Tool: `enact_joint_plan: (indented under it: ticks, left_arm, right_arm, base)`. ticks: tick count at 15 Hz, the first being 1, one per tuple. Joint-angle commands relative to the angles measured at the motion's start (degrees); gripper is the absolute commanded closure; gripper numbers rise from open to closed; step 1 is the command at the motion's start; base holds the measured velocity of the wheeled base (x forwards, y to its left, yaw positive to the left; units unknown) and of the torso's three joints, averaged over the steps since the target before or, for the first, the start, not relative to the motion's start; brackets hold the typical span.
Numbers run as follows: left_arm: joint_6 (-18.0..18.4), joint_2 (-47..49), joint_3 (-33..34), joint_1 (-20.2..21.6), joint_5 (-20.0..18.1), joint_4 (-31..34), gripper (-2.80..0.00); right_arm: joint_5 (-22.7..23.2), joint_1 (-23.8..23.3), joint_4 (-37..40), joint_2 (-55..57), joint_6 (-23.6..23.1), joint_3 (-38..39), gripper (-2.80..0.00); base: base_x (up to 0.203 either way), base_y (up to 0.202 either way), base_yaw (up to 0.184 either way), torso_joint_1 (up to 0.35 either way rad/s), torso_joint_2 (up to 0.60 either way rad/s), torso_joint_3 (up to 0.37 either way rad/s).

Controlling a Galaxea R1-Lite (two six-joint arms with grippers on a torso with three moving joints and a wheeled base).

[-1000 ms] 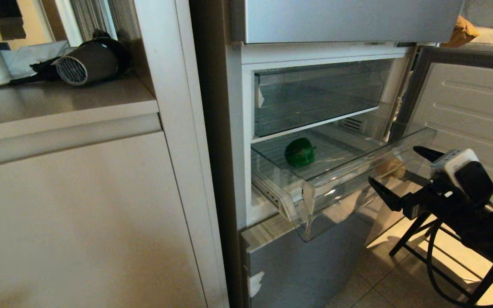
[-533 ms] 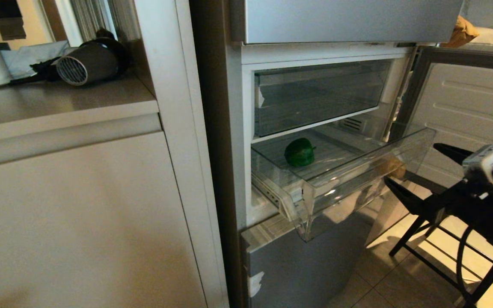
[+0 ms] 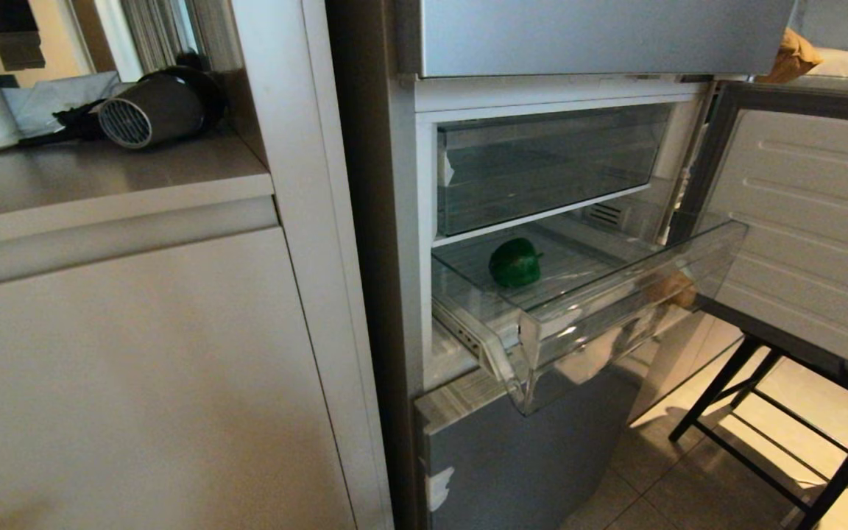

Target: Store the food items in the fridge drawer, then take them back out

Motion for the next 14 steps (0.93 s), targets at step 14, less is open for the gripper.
enact_joint_plan:
  ticks: [14]
  left_arm:
    - [-0.09, 0.09, 0.62, 0.00, 0.01, -0.05, 0.00]
  right_arm:
    - [10.82, -10.58, 33.89, -38.34, 9.70, 14.02, -2.80]
  base:
    - [0.000, 0.000, 0.000, 0.000, 0.00, 0.000]
